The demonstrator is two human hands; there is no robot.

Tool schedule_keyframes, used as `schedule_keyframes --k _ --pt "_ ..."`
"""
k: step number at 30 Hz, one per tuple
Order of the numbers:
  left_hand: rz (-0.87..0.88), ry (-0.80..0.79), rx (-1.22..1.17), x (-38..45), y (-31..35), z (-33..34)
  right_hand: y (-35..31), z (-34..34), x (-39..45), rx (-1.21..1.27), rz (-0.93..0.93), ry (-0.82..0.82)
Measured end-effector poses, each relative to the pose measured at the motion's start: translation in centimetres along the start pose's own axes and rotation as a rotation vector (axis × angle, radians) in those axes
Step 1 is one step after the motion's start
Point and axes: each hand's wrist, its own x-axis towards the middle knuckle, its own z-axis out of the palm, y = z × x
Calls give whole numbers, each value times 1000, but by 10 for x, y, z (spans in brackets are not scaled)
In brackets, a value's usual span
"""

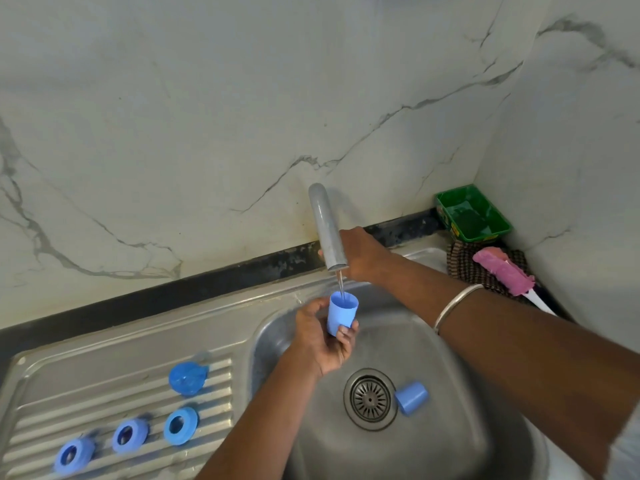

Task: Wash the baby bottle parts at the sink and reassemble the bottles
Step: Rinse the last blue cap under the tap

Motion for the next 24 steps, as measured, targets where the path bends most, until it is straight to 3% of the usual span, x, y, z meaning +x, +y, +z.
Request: schedule_keyframes --k 4,10,13,16,19,21,24 --pt "-2 -22 -117 6 0 2 1 2 4 -41 -6 0" --pt "66 34 72 9 -7 7 3 7 12 -44 17 51" --pt "135 177 189 11 -11 7 6 7 14 -57 17 68" --pt "286 351 419 12 -14 1 5 2 13 -40 17 70" --pt "528 382 675 4 -13 -6 6 5 9 3 91 97" --pt "677 389 764 -3 -13 -10 11 11 6 121 187 169" --pt "855 528 961 -15 -23 -26 11 15 -3 280 279 253"
